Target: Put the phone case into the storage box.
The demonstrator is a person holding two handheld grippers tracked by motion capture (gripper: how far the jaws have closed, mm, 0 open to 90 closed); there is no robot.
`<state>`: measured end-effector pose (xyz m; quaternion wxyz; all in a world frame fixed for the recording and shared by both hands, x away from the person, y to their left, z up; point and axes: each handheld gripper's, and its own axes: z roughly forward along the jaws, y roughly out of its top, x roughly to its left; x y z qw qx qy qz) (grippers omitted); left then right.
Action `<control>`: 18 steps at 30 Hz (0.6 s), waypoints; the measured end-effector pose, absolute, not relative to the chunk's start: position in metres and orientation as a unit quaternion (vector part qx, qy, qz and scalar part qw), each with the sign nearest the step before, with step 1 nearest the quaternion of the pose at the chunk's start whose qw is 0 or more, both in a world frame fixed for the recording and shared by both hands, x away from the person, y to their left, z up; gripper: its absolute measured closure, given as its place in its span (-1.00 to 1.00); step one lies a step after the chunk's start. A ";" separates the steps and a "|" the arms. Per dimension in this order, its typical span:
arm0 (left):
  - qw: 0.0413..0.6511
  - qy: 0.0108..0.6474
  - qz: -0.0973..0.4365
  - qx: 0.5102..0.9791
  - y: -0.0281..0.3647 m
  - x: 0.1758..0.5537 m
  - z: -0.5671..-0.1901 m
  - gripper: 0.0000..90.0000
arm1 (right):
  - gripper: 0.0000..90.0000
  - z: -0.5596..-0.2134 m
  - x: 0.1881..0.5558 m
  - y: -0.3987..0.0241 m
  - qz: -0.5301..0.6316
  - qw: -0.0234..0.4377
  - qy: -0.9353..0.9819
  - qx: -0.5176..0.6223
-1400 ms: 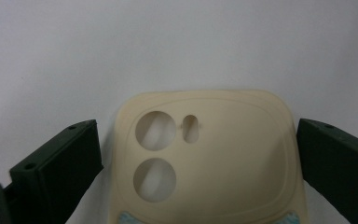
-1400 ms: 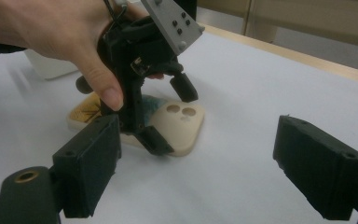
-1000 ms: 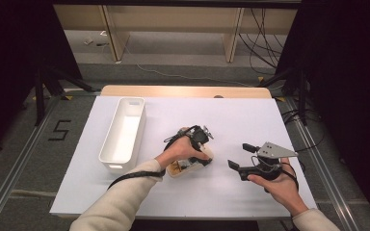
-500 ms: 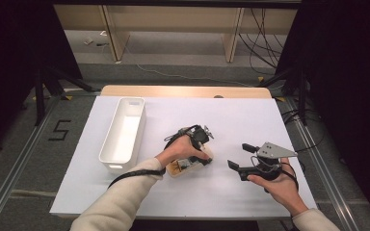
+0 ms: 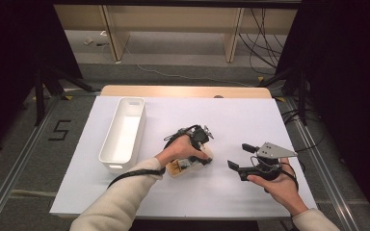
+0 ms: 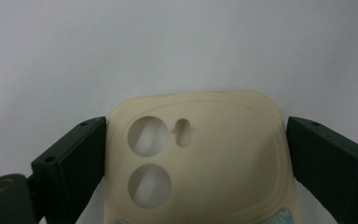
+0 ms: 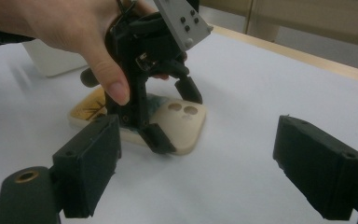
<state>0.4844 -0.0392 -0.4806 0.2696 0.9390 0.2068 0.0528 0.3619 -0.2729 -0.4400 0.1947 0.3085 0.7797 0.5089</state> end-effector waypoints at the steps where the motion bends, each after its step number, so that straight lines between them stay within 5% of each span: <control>1: 0.270 0.207 0.053 0.939 -0.039 0.484 -0.481 -0.83 | -0.65 -0.440 0.362 -0.273 0.509 0.195 0.780 0.308; 18: 0.268 0.211 0.055 0.938 -0.039 0.484 -0.480 -0.79 | -0.65 -0.440 0.362 -0.273 0.509 0.194 0.780 0.309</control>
